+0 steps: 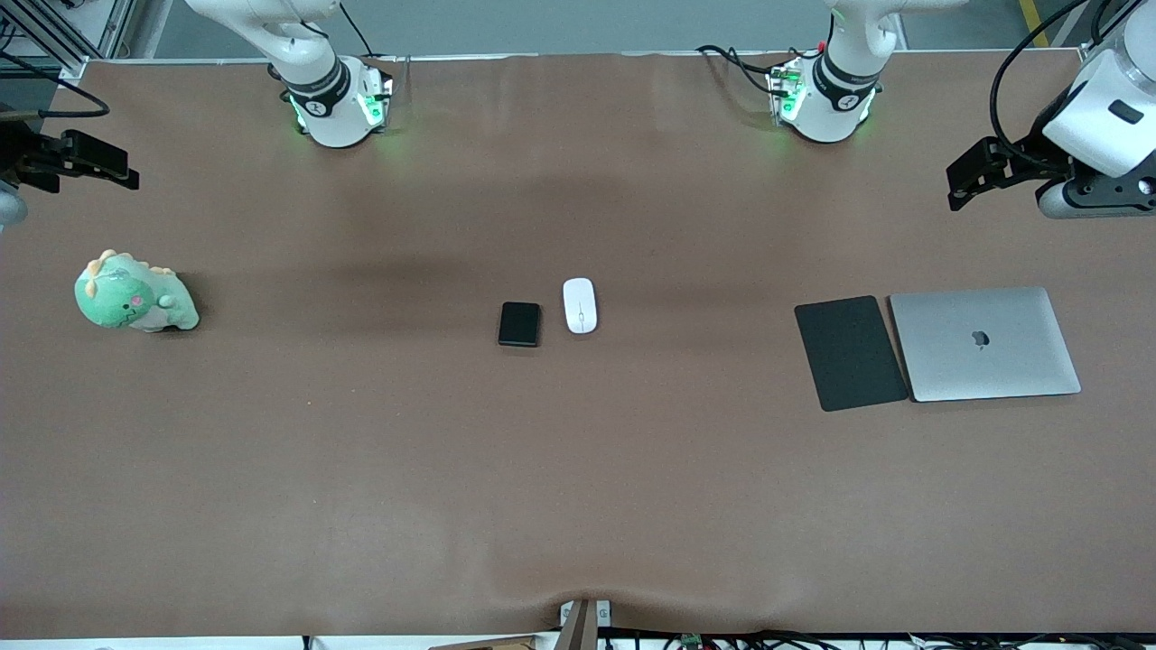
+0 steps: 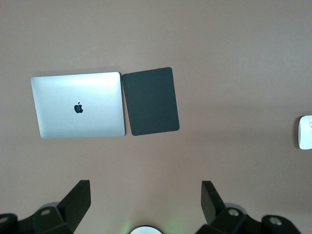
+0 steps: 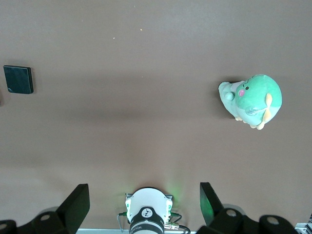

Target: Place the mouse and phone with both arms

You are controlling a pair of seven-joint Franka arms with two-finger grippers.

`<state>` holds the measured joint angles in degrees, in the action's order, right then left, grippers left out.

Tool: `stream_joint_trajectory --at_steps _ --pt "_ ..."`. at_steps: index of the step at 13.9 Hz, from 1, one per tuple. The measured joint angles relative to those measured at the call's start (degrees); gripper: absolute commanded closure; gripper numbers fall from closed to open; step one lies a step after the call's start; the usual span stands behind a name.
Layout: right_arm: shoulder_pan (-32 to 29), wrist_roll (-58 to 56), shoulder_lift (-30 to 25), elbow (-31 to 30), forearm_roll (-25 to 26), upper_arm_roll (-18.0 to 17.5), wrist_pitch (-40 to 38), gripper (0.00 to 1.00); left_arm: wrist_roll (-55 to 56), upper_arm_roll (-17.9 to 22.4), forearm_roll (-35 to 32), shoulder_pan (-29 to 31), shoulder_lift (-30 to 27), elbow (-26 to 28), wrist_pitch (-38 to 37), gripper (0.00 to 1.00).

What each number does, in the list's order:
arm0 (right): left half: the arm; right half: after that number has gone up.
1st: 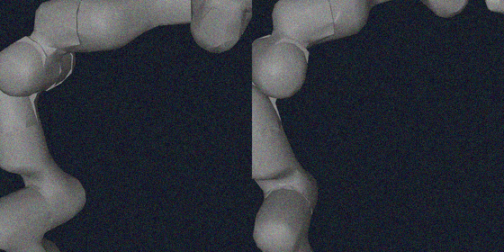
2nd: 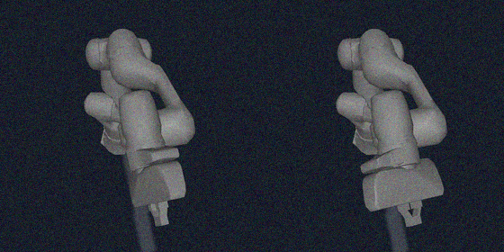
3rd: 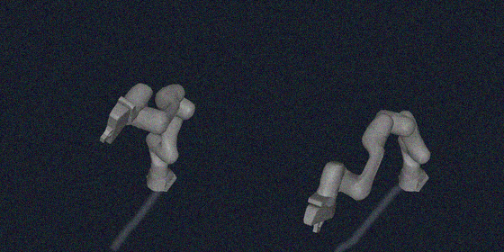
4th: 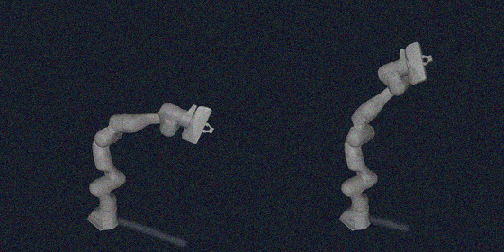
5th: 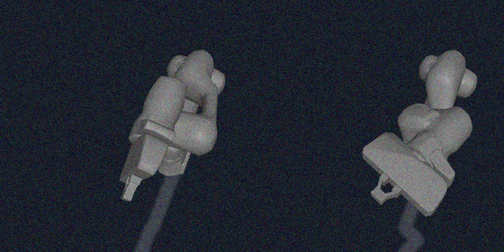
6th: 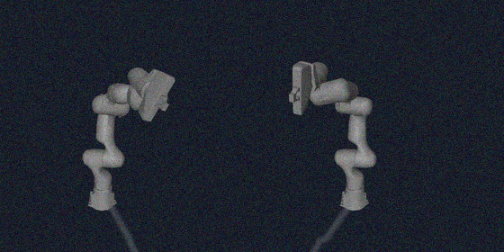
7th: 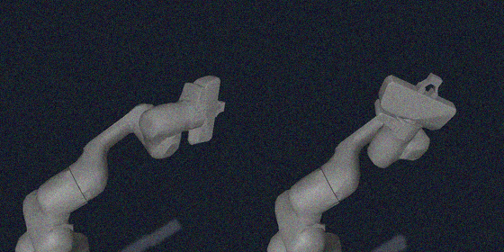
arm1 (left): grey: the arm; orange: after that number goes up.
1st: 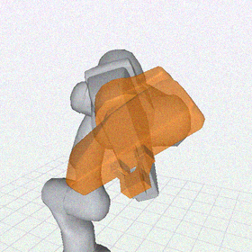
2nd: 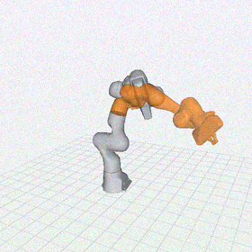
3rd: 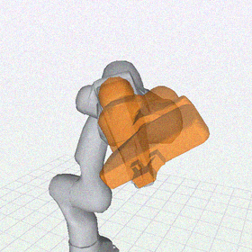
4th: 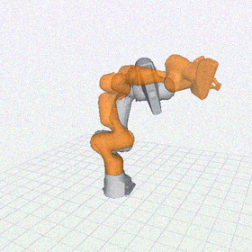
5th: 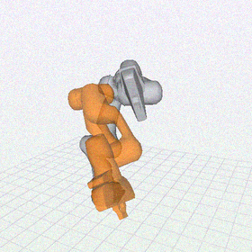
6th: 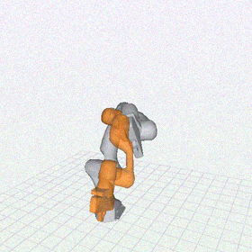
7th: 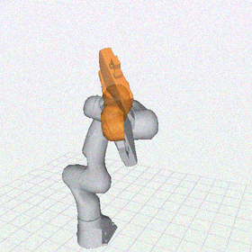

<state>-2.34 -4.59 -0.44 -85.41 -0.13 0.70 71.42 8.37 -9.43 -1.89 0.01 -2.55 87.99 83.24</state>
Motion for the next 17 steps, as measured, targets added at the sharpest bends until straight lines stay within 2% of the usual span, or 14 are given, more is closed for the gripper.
stream_joint_trajectory --at_steps 5,8,13,17 --pt "0.0 0.0 0.0 0.0 0.0 0.0 -0.4 0.00 0.5 -0.1 0.0 0.0 0.0 0.0 0.0 0.00" --pt "0.0 0.0 0.0 0.0 0.0 0.0 -0.5 0.00 2.8 -1.7 0.0 0.0 0.1 0.0 0.0 0.00" --pt "0.0 0.0 0.0 0.0 0.0 0.0 -0.5 0.00 11.0 -8.4 0.0 -0.2 4.0 0.1 2.3 0.00" --pt "0.0 0.0 0.1 -0.1 0.0 -0.1 -0.6 0.00 19.2 -14.5 0.0 -2.5 10.3 0.2 10.7 0.00"
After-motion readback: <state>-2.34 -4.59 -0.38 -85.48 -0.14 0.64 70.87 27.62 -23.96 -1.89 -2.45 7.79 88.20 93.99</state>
